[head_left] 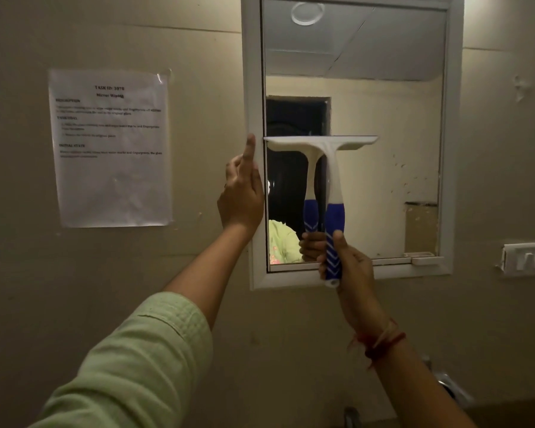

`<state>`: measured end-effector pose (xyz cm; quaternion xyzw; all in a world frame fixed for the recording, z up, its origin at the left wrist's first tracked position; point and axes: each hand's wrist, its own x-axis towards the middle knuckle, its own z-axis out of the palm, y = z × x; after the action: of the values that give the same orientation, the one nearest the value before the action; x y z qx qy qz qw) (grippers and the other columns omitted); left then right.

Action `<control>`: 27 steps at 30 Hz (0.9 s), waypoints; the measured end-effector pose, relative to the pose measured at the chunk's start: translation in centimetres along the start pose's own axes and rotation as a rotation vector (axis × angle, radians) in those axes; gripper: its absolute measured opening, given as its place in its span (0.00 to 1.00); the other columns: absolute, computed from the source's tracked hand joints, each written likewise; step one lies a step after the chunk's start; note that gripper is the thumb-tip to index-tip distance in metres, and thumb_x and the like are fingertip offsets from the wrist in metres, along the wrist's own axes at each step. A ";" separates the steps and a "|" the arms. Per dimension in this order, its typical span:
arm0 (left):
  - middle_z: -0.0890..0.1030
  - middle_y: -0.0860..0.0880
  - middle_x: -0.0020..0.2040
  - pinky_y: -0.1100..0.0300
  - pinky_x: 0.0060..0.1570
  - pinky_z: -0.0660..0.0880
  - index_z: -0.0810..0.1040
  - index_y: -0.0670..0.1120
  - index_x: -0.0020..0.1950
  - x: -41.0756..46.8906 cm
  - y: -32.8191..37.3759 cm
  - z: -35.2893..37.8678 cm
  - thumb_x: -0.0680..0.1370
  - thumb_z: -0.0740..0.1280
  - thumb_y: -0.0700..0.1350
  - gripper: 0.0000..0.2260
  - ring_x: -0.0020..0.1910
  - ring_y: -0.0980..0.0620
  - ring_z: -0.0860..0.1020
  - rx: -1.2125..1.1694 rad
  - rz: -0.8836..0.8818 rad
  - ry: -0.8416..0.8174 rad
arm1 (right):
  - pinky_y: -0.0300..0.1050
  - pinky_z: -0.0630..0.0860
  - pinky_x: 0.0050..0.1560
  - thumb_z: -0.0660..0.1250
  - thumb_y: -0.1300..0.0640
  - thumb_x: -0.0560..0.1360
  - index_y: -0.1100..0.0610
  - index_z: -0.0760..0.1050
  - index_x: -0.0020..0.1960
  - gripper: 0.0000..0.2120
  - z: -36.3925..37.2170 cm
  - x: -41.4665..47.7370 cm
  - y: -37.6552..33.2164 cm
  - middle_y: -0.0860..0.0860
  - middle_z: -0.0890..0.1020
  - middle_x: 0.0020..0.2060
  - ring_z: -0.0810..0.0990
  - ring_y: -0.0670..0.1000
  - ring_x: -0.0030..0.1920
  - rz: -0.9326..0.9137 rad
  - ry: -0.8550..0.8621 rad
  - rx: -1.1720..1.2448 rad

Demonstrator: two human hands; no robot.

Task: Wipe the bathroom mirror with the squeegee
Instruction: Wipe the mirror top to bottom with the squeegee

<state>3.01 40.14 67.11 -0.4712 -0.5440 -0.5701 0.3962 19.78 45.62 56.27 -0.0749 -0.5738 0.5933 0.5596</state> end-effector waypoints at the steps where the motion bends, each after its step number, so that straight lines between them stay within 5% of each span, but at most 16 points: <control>1: 0.75 0.40 0.57 0.70 0.27 0.64 0.55 0.50 0.74 0.0 0.0 0.0 0.82 0.52 0.45 0.20 0.28 0.60 0.65 -0.002 0.001 0.000 | 0.45 0.76 0.41 0.62 0.42 0.69 0.63 0.76 0.55 0.26 -0.1 -0.1 0.3 0.65 0.80 0.50 0.77 0.59 0.46 0.011 -0.015 0.003; 9: 0.76 0.40 0.55 0.72 0.27 0.61 0.56 0.48 0.74 -0.1 -0.1 0.1 0.82 0.52 0.45 0.20 0.27 0.61 0.64 0.006 0.019 0.012 | 0.39 0.71 0.31 0.59 0.43 0.71 0.57 0.77 0.41 0.19 -1.6 -3.8 4.2 0.51 0.74 0.30 0.72 0.48 0.30 0.105 -0.034 -0.033; 15: 0.76 0.41 0.55 0.72 0.27 0.61 0.57 0.48 0.74 0.0 -0.1 0.1 0.82 0.52 0.46 0.20 0.28 0.61 0.64 0.023 0.006 0.009 | 0.36 0.71 0.27 0.59 0.41 0.70 0.56 0.77 0.41 0.19 -0.7 -1.7 0.9 0.49 0.76 0.29 0.72 0.45 0.27 0.001 -0.026 -0.055; 23: 0.77 0.41 0.53 0.73 0.27 0.59 0.58 0.48 0.74 0.0 -0.3 0.3 0.81 0.52 0.46 0.20 0.27 0.62 0.63 0.034 0.021 0.037 | 0.37 0.70 0.29 0.59 0.42 0.71 0.60 0.77 0.42 0.21 -2.2 -5.4 5.6 0.50 0.74 0.28 0.71 0.47 0.28 0.162 0.004 -0.053; 27: 0.76 0.41 0.54 0.73 0.27 0.60 0.58 0.47 0.74 -0.1 -0.3 0.2 0.82 0.53 0.46 0.20 0.28 0.61 0.64 0.024 0.011 0.027 | 0.39 0.69 0.30 0.58 0.41 0.71 0.57 0.77 0.41 0.20 -1.2 -3.9 3.1 0.50 0.74 0.29 0.71 0.46 0.28 0.099 -0.008 -0.074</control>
<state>2.74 40.40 66.87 -0.4617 -0.5429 -0.5675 0.4123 20.28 44.28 51.35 -0.1214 -0.5934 0.5989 0.5239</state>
